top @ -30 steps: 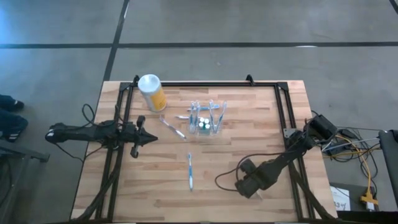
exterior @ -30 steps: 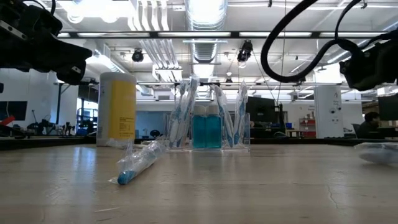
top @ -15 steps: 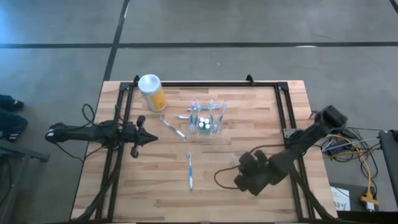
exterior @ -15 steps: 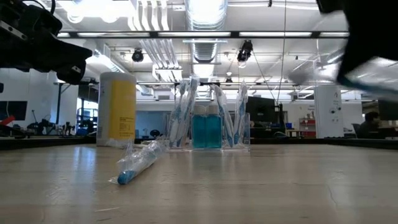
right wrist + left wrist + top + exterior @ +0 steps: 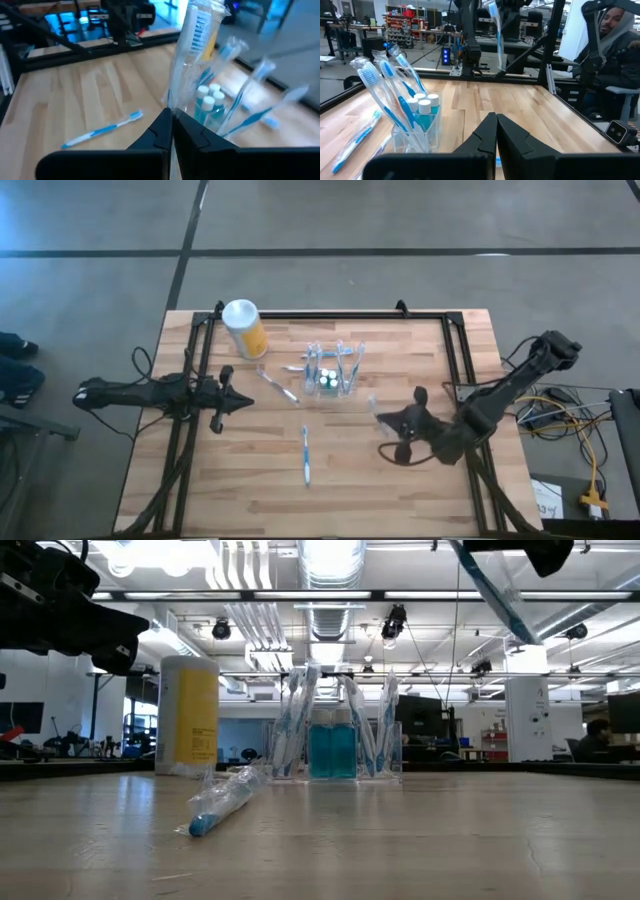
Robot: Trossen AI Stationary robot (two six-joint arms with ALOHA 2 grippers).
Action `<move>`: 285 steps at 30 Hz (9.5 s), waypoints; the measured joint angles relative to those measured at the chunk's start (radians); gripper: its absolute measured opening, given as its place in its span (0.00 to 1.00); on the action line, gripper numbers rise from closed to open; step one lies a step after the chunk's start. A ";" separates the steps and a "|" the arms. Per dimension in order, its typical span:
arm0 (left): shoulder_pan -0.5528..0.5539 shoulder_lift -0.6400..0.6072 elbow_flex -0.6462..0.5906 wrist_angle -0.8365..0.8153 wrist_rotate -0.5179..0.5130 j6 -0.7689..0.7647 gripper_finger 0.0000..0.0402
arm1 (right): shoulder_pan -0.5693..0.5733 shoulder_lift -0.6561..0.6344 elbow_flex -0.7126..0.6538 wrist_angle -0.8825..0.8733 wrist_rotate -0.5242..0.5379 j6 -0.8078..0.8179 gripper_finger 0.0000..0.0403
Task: Pick & Place toothbrushing station
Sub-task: Put the bottom right blue toothbrush into the right section of the transparent organizer, then put the bottom blue toothbrush into the left section of the transparent organizer
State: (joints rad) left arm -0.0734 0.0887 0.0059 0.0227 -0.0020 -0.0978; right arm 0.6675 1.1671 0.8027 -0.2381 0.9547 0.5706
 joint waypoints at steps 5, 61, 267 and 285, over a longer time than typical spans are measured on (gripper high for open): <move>0.000 0.000 0.000 0.002 -0.032 -0.001 0.03 | -0.064 -0.167 -0.118 0.029 -0.127 -0.123 0.02; 0.000 0.000 0.000 0.037 -0.211 -0.072 0.03 | -0.686 0.231 -0.437 1.431 -0.559 -0.546 0.02; -0.469 1.774 1.395 -0.933 -0.416 -0.944 0.20 | -0.523 -0.923 -0.793 0.639 -0.589 -0.613 0.02; -0.365 1.786 1.373 -0.940 -0.373 -1.023 0.35 | -0.523 -0.923 -0.793 0.640 -0.589 -0.608 0.02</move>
State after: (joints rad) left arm -0.4385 1.8747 1.3789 -0.9172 -0.3750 -1.1208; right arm 0.1440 0.2442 0.0093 0.4019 0.3660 -0.0372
